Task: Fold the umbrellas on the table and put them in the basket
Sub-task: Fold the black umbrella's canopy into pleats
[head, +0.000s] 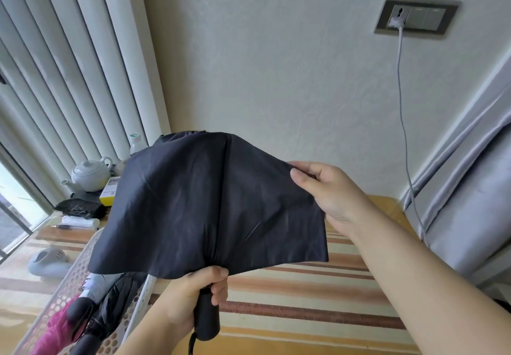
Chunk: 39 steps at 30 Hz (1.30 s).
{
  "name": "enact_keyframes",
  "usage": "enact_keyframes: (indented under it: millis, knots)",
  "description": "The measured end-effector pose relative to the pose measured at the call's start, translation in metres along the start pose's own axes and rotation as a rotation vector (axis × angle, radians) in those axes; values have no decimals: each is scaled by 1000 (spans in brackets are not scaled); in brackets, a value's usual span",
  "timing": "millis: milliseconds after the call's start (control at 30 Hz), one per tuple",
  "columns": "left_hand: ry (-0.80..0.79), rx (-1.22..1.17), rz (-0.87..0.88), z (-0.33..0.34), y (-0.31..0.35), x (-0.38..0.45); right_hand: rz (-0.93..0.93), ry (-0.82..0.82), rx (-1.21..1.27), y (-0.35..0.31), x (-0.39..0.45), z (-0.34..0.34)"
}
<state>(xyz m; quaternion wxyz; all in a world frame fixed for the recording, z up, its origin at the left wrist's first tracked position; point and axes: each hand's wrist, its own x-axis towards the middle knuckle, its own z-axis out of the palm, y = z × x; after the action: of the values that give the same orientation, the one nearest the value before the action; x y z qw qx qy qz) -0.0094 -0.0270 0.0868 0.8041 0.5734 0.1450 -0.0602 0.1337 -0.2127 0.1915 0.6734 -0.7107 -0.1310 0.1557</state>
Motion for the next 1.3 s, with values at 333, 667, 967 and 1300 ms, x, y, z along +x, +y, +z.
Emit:
enact_keyframes:
  millis: [333, 667, 967, 1300]
  knots:
    - [55, -86, 55, -5, 0, 8, -335, 119, -164, -13, -12, -8]
    - [-153, 18, 4, -2, -2, 0, 92, -238, -572, -33, 2, -14]
    - [-296, -114, -141, 10, -1, -2, -243, -20, -619, -38, 17, 24]
    - [-16, -78, -187, 29, 1, 2, -62, 148, -838, -2, -18, 48]
